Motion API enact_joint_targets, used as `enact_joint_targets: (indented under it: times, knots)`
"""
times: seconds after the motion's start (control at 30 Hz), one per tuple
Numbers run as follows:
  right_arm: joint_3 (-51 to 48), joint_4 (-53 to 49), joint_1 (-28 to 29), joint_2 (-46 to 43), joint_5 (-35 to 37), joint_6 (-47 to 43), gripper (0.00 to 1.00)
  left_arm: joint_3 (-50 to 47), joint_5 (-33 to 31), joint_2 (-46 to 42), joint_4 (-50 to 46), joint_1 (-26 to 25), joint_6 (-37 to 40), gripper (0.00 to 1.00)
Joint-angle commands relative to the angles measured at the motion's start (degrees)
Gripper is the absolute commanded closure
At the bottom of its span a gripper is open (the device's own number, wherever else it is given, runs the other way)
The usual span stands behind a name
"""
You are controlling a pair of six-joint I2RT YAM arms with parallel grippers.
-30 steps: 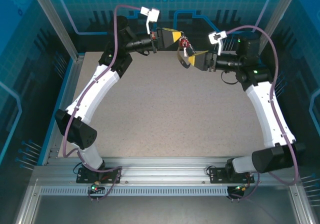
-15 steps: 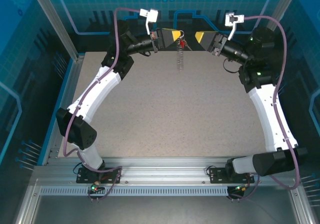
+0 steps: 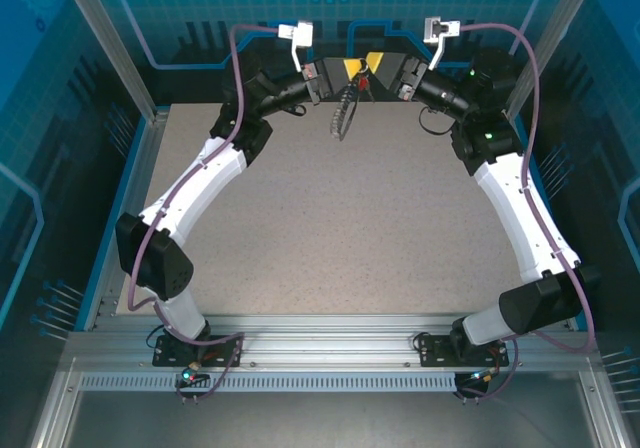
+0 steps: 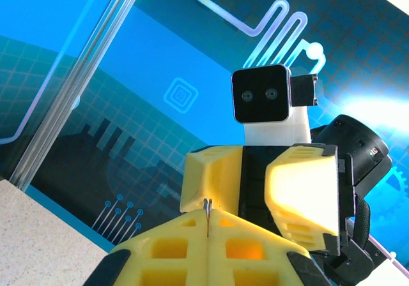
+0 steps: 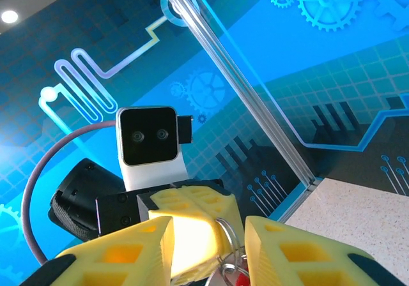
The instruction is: Put the keys on the keyring
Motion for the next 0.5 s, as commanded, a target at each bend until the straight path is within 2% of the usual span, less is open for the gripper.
enact_joint_targets:
  times: [0.0, 0.47]
  knots:
    - [-0.1, 3.0, 0.6, 0.0, 0.9, 0.7, 0.69, -0.1, -1.3, -2.9, 4.2, -0.4, -1.3, 1.0]
    - [-0.6, 4.0, 2.1, 1.4, -1.7, 1.1, 0.72, -0.3, -1.4, -2.9, 4.7, -0.6, -1.2, 1.0]
